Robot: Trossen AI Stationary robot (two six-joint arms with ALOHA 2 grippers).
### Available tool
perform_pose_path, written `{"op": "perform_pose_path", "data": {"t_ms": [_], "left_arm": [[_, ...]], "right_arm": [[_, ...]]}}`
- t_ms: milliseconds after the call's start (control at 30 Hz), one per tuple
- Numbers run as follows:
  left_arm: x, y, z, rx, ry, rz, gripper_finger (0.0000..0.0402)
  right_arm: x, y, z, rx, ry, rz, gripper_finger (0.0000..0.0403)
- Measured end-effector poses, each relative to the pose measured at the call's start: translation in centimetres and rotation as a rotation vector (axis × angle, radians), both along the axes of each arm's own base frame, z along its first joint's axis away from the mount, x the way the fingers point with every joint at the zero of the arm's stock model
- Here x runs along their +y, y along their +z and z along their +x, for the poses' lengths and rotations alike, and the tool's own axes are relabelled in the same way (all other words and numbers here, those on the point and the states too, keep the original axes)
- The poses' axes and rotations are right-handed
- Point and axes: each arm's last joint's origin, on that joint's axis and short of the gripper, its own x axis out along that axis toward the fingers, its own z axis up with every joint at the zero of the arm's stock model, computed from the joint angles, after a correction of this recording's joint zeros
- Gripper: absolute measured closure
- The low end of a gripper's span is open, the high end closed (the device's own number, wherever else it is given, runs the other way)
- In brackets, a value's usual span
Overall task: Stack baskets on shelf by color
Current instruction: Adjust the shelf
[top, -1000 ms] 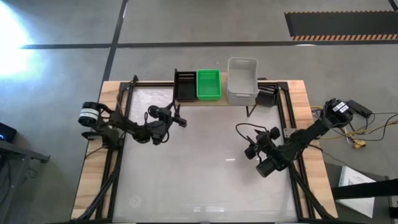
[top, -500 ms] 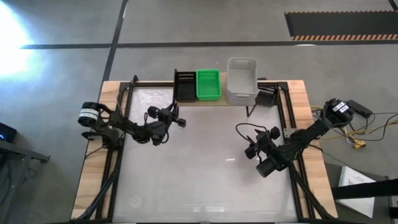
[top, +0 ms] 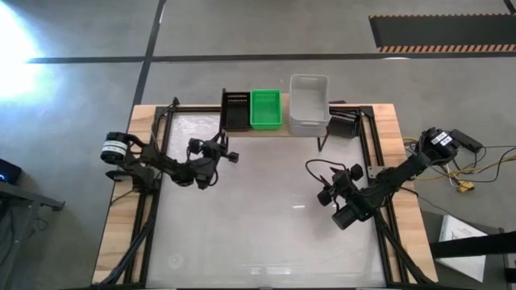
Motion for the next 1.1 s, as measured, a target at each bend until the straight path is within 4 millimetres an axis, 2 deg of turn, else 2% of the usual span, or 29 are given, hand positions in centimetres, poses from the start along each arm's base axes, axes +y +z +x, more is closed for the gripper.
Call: {"op": "perform_pose_path", "data": {"t_ms": [300, 733, 900, 1100], "left_arm": [[-0.6, 0.2, -0.5, 0.045, 0.081, 0.017, 0.0366], [-0.8, -0.1, -3.0, 0.049, 0.117, 0.018, 0.0366], [-0.8, 0.1, -3.2, 0.044, 0.117, 0.018, 0.0366], [-0.8, 0.0, -3.3, 0.100, 0.117, 0.030, 0.0336]], "right_arm": [[0.0, 0.0, 0.0, 0.004, -0.001, 0.006, 0.0177], [0.0, -0.1, 0.0, 0.028, 0.001, 0.023, 0.0177], [0.0, -0.1, 0.0, 0.028, 0.001, 0.023, 0.0177], [0.0, -0.1, 0.0, 0.038, 0.008, 0.016, 0.0177]]}}
